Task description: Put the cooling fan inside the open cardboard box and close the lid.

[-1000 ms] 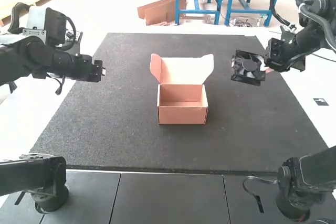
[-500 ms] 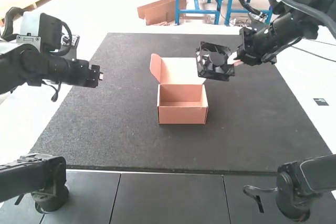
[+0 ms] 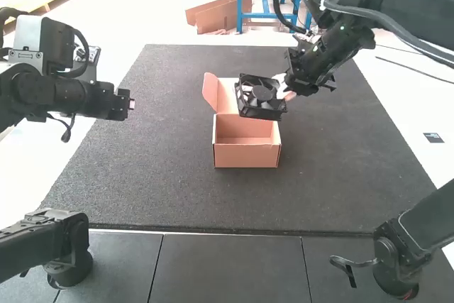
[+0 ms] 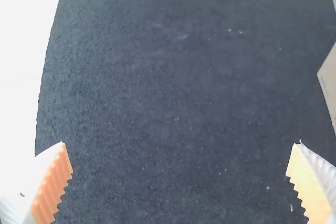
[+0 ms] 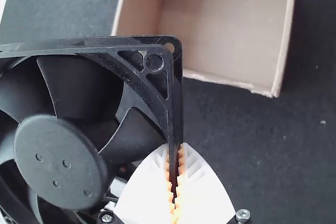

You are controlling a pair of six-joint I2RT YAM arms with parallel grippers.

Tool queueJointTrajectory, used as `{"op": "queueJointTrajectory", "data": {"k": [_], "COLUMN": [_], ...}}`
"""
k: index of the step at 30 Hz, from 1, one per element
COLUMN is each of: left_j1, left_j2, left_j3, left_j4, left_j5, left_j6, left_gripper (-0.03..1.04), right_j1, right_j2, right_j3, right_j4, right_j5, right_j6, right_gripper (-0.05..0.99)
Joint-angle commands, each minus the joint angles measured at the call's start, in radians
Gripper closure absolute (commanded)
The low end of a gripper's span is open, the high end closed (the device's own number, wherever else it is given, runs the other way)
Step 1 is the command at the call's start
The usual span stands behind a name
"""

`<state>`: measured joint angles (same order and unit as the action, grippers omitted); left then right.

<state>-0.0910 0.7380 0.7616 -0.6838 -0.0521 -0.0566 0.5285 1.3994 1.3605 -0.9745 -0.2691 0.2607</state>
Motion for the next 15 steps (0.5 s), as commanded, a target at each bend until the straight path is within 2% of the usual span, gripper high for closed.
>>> {"op": "queueJointTrajectory", "data": {"k": [1, 8, 15], "left_j1": [0.004, 0.008, 0.008], "left_j2": [-0.026, -0.028, -0.043], "left_j3": [0.015, 0.016, 0.015], "left_j4": [0.003, 0.004, 0.003], "left_j5": [-0.002, -0.003, -0.003], "left_j6": [0.011, 0.011, 0.011], "left_gripper": [0.04, 0.04, 0.04], "right_j1": [0.041, 0.097, 0.096], "right_j2": [0.039, 0.148, 0.254], "right_j3": [0.054, 0.083, 0.098], "right_j4": [0.007, 0.04, 0.108], "right_j5": [0.024, 0.036, 0.102], "right_j6": [0.014, 0.032, 0.034], "right_gripper": [0.96, 0.96, 0.96]}}
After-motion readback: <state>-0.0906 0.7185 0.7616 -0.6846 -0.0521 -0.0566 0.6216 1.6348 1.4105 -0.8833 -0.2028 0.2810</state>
